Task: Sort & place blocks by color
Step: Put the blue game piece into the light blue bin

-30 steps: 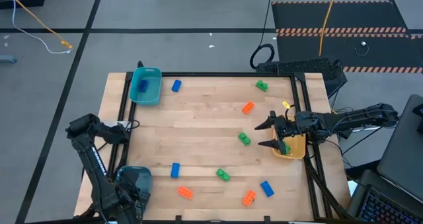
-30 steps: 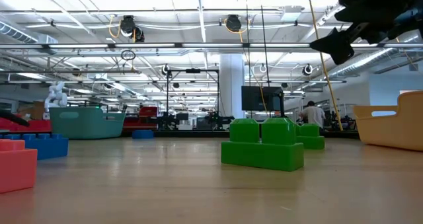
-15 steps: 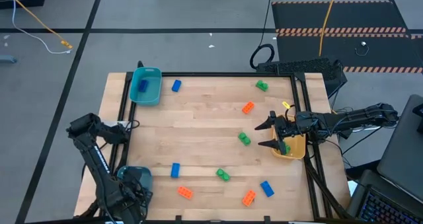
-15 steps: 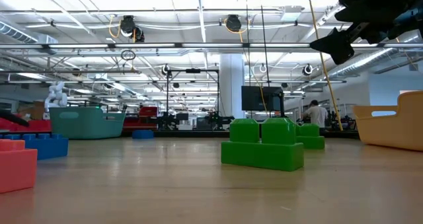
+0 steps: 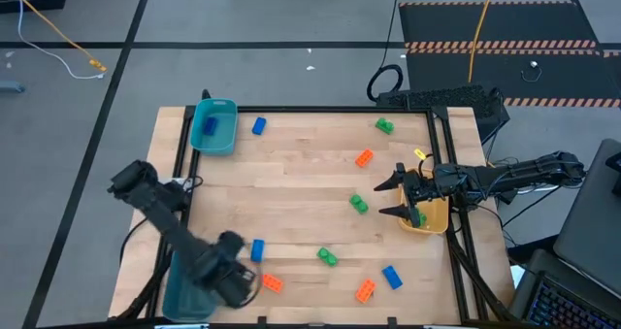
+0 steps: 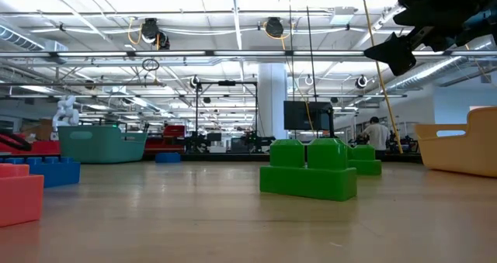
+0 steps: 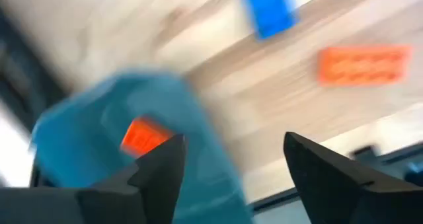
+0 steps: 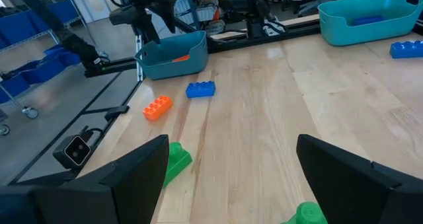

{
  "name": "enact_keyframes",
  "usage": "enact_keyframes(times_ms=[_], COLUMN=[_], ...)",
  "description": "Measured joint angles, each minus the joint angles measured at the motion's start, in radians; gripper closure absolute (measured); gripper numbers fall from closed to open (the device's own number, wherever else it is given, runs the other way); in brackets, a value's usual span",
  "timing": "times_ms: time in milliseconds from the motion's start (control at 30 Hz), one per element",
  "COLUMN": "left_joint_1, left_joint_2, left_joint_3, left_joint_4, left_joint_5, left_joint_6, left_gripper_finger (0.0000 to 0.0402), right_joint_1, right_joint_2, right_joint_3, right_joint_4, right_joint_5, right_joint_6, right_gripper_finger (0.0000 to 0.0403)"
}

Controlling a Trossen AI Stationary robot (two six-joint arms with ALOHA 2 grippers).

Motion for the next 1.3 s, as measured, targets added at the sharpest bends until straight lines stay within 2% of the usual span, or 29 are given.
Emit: enact_keyframes(times_ms=[133,367,700,967,1100,1200,1300], left_joint_1=[0.11,0.244,0.3,0.3,0.301,0.301,0.303], left_joint_2=[0.0,0.013,0.101,0.133,0.133,0.133,0.133], left_joint_3=[0.0,0.0,0.0,-0.021,-0.108,-0.192,-0.233], left_joint_4=[0.067,0.003,0.056,-0.045,0.031,0.151,0.264], left_joint_5=[-0.038,-0.047,-0.032,-0.016,0.02,0.095,0.119], left_joint_6=[0.142,0.148,0.274,0.293,0.291,0.309,0.327], left_gripper_finger=[0.017,0.0201,0.0217,0.0218,0.0218,0.0218,0.0218], right_joint_1=[0.0,0.0,0.0,0.0,0.0,0.0,0.0], right_joint_2=[0.0,0.0,0.0,0.0,0.0,0.0,0.0], right_joint_3=[0.0,0.0,0.0,0.0,0.0,0.0,0.0], right_joint_4=[0.0,-0.025,-0.03,-0.025,-0.026,-0.029,-0.029], right_joint_5=[0.0,0.0,0.0,0.0,0.0,0.0,0.0], right_joint_6=[-0.001,-0.016,-0.023,0.003,0.003,0.003,0.001], right_gripper_finger=[0.0078,0.0078,0.0078,0.0078,0.0078,0.0078,0.0078])
